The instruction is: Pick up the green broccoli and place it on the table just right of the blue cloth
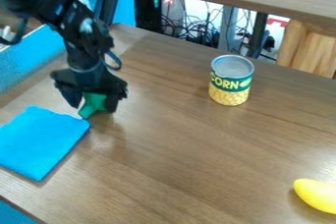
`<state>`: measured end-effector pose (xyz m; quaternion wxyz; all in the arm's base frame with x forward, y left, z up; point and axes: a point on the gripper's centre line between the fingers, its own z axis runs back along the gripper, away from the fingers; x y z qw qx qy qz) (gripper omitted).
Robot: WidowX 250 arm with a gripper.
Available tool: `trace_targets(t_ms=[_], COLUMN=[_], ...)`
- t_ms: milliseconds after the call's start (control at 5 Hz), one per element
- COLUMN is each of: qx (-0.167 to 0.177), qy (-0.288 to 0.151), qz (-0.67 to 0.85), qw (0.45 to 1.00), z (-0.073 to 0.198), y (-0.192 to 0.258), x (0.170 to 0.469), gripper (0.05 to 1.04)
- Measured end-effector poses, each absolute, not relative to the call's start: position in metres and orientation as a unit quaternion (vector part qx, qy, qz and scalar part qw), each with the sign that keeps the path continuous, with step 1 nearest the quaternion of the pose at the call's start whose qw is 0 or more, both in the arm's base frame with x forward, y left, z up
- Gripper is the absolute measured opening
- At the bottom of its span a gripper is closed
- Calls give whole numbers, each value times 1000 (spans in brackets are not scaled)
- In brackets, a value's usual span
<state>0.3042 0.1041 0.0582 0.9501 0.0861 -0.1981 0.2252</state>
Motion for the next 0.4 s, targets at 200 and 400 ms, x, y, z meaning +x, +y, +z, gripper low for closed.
trace_targets(t_ms=[200,400], qx=[41,9], qy=[-243,-276], qz=[211,193], qw=[946,942], z=[97,143], y=[90,79], x=[308,313], gripper=[1010,1009])
